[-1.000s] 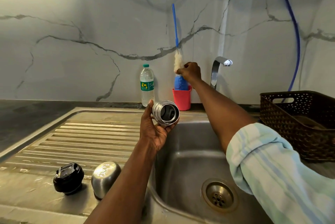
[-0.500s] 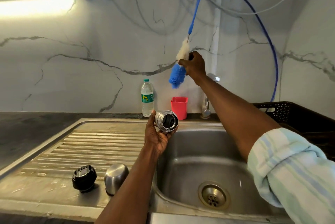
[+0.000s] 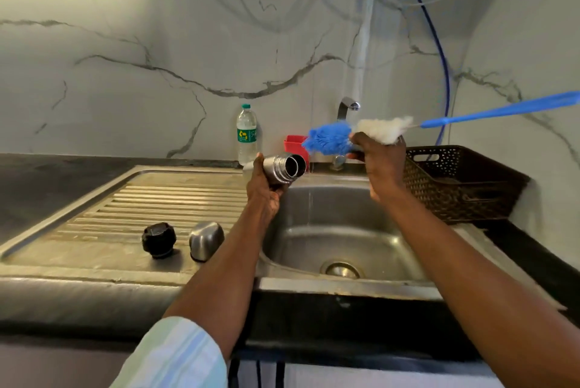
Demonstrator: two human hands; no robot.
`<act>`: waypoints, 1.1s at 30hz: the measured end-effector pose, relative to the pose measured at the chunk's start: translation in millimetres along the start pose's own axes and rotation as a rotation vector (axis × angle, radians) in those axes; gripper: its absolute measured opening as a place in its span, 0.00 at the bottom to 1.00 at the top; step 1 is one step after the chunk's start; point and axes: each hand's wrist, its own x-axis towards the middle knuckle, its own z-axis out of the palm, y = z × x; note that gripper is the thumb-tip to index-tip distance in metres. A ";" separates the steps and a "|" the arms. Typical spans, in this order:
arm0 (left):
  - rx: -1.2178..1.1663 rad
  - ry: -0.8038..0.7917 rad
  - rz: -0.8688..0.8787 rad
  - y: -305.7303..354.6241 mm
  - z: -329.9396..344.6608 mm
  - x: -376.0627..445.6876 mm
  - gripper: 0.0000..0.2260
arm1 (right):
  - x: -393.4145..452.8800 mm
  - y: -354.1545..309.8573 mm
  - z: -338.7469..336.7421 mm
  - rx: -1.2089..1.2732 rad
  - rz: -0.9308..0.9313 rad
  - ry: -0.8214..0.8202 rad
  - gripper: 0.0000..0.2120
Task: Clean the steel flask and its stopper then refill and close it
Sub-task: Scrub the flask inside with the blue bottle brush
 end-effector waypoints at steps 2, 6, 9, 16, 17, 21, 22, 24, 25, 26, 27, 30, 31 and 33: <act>-0.008 0.030 0.053 0.3 0.5 2.0 0.26 | -10.8 -6.6 -7.6 0.072 0.004 0.020 0.09; -0.025 0.053 0.122 -0.4 0.6 4.0 0.34 | -20.5 1.8 -14.1 0.225 0.087 0.023 0.10; -0.021 0.087 0.140 0.6 0.4 2.3 0.36 | -23.7 19.8 -15.4 0.357 0.247 0.056 0.10; -0.082 0.203 0.161 -2.2 -4.4 13.7 0.42 | -24.7 37.0 -17.0 0.396 0.336 0.078 0.08; -0.090 0.209 0.164 -2.2 -4.3 14.7 0.43 | -24.8 38.0 -17.0 0.393 0.336 0.075 0.07; -0.121 0.227 0.178 -3.7 -3.7 18.1 0.43 | -25.0 41.1 -16.3 0.365 0.320 0.101 0.07; -0.120 0.233 0.190 -4.0 -3.1 18.5 0.42 | -25.2 41.5 -15.7 0.359 0.314 0.116 0.07; -0.122 0.251 0.212 -4.0 -1.8 17.8 0.42 | -25.8 41.9 -15.0 0.345 0.303 0.157 0.08; -0.129 0.263 0.216 -3.3 -1.7 17.5 0.43 | -26.0 42.0 -15.0 0.339 0.299 0.175 0.08; -0.139 0.277 0.220 -2.9 -1.2 17.1 0.43 | -25.8 42.3 -15.6 0.332 0.294 0.193 0.08; -0.147 0.289 0.222 -2.1 -0.9 17.1 0.43 | -25.8 42.4 -16.2 0.325 0.292 0.207 0.08; -0.179 0.311 0.209 -1.0 -3.6 16.7 0.44 | -25.6 46.0 -18.9 0.303 0.293 0.197 0.08; -0.170 0.296 0.205 -1.1 -4.8 16.5 0.43 | -26.2 47.0 -18.7 0.296 0.296 0.179 0.07; -0.127 0.261 0.202 -3.2 -6.3 17.1 0.43 | -27.0 50.2 -17.5 0.276 0.302 0.140 0.07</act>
